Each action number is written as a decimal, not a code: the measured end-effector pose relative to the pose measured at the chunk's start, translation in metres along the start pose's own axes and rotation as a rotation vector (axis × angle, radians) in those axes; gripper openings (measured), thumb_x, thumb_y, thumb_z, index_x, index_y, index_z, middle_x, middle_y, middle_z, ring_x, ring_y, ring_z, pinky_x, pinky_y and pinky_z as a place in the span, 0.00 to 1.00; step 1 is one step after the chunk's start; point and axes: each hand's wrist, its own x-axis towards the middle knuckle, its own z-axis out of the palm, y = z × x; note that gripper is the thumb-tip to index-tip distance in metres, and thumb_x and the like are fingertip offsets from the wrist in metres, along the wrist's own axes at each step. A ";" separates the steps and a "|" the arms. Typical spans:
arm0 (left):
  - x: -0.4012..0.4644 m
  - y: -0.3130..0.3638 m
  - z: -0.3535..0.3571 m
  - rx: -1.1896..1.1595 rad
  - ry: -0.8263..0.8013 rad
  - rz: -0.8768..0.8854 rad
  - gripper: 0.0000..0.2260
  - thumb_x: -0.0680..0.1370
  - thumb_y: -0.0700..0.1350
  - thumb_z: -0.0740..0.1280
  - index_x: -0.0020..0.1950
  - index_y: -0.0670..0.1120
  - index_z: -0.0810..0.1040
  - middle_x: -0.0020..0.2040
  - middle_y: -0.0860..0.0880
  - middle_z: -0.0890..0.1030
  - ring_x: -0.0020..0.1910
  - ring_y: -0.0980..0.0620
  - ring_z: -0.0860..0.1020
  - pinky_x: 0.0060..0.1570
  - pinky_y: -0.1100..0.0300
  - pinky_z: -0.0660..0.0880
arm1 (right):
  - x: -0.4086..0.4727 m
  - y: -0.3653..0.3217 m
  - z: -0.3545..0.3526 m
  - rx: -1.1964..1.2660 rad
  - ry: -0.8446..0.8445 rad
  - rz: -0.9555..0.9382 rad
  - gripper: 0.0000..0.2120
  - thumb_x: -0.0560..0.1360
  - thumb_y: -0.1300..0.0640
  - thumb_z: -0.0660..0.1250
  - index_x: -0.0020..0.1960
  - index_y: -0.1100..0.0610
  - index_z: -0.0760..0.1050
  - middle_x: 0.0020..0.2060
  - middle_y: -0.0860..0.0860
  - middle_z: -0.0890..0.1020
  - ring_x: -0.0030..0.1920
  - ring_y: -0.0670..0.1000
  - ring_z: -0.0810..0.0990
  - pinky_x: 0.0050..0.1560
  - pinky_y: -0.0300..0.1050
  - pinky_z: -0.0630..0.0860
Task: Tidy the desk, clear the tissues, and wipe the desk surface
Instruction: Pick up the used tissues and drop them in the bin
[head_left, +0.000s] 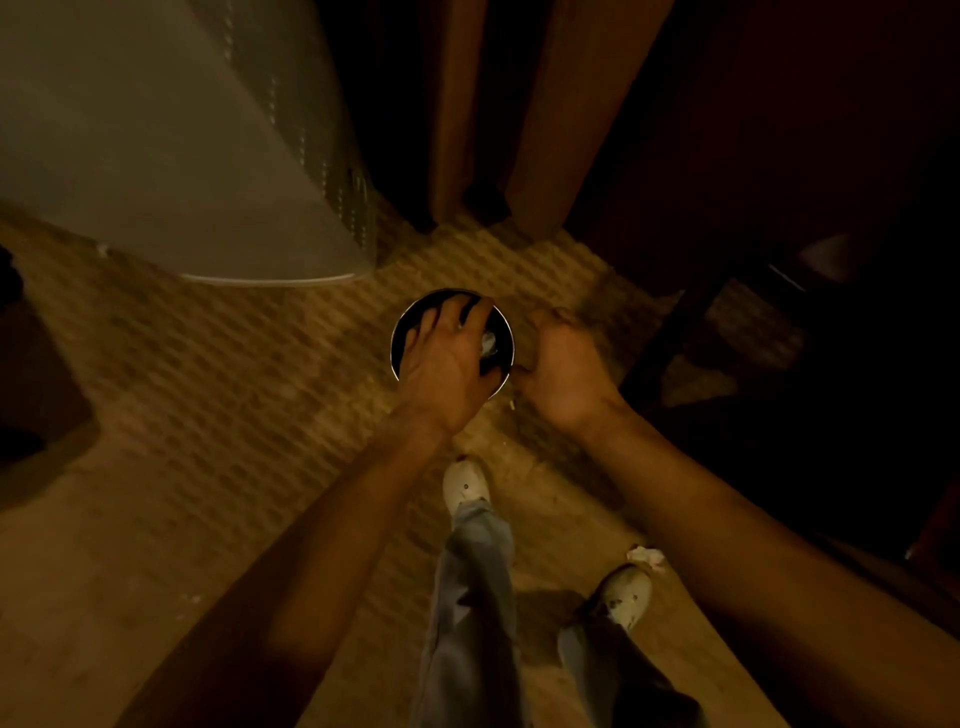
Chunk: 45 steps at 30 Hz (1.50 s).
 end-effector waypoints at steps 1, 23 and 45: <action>-0.002 0.006 -0.004 -0.007 0.010 -0.005 0.31 0.70 0.48 0.72 0.71 0.46 0.66 0.68 0.42 0.70 0.66 0.40 0.68 0.63 0.44 0.68 | -0.003 0.000 -0.005 0.009 0.008 -0.015 0.26 0.71 0.59 0.72 0.66 0.61 0.70 0.61 0.59 0.74 0.61 0.58 0.74 0.54 0.41 0.70; -0.032 0.410 -0.061 -0.002 0.202 0.449 0.21 0.74 0.52 0.60 0.65 0.45 0.72 0.61 0.45 0.75 0.58 0.45 0.74 0.52 0.50 0.73 | -0.209 0.168 -0.310 0.259 0.472 0.034 0.16 0.74 0.58 0.66 0.62 0.54 0.72 0.55 0.52 0.76 0.55 0.52 0.74 0.53 0.45 0.74; -0.015 0.592 0.126 0.159 -0.131 0.876 0.18 0.76 0.53 0.62 0.56 0.41 0.79 0.47 0.42 0.82 0.37 0.45 0.80 0.31 0.55 0.77 | -0.273 0.409 -0.335 0.178 0.409 0.574 0.43 0.70 0.51 0.73 0.76 0.54 0.51 0.74 0.54 0.63 0.70 0.58 0.62 0.68 0.54 0.65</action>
